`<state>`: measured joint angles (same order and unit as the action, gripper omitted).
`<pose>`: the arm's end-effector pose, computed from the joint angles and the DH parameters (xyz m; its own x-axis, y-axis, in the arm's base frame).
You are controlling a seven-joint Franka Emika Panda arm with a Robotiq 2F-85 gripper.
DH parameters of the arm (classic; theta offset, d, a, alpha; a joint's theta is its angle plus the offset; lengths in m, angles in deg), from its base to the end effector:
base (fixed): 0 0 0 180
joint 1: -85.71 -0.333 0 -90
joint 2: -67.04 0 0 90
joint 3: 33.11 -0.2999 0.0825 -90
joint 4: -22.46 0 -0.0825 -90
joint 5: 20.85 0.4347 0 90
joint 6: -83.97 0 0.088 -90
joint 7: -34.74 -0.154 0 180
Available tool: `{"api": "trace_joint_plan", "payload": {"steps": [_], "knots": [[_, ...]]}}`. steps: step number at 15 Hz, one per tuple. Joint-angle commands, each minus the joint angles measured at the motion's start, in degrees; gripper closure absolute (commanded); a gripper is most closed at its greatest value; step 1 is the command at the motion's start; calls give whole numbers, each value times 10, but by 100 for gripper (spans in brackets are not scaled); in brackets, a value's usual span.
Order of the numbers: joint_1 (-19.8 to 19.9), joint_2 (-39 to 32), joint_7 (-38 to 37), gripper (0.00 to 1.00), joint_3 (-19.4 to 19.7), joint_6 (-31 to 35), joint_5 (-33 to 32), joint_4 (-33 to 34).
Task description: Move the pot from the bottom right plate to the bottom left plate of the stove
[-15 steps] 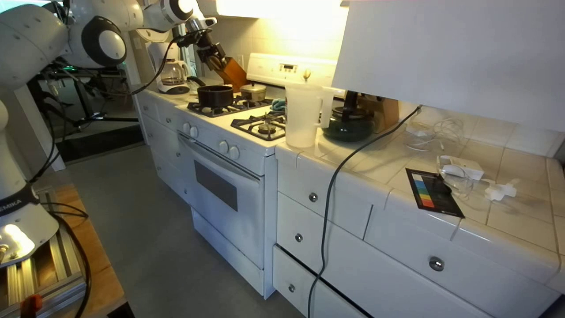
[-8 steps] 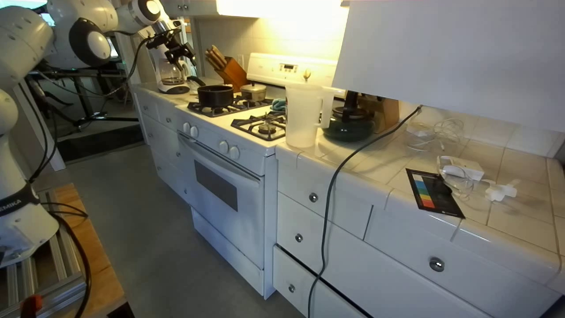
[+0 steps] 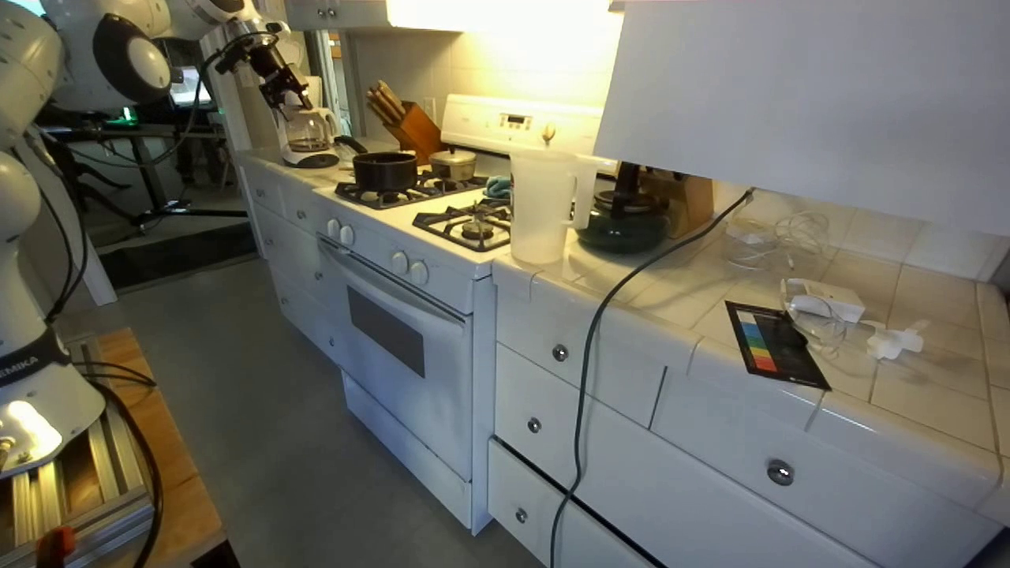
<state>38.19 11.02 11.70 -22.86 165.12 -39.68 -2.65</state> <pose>0.6195 0.5035 0.4482 0.9308 0.3066 0.1992 0.2052 -0.8890 0.4094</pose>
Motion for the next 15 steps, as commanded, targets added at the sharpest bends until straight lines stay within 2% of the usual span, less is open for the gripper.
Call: {"api": "trace_joint_plan", "payload": {"steps": [1, 4, 6, 9, 11, 14, 15], "knots": [[-20, 24, -34, 0, -3, -122, -1, -11], [-26, 31, -52, 0, -25, -200, 25, -5], [-29, 34, -87, 0, -37, -220, 41, 0], [-34, 40, -187, 0, -47, -235, 68, 0], [-42, 40, -226, 0, -45, -230, 64, 0], [-52, 41, -245, 0, -46, -192, 55, 0], [-47, 34, -223, 0, -45, -207, 50, 0]]}}
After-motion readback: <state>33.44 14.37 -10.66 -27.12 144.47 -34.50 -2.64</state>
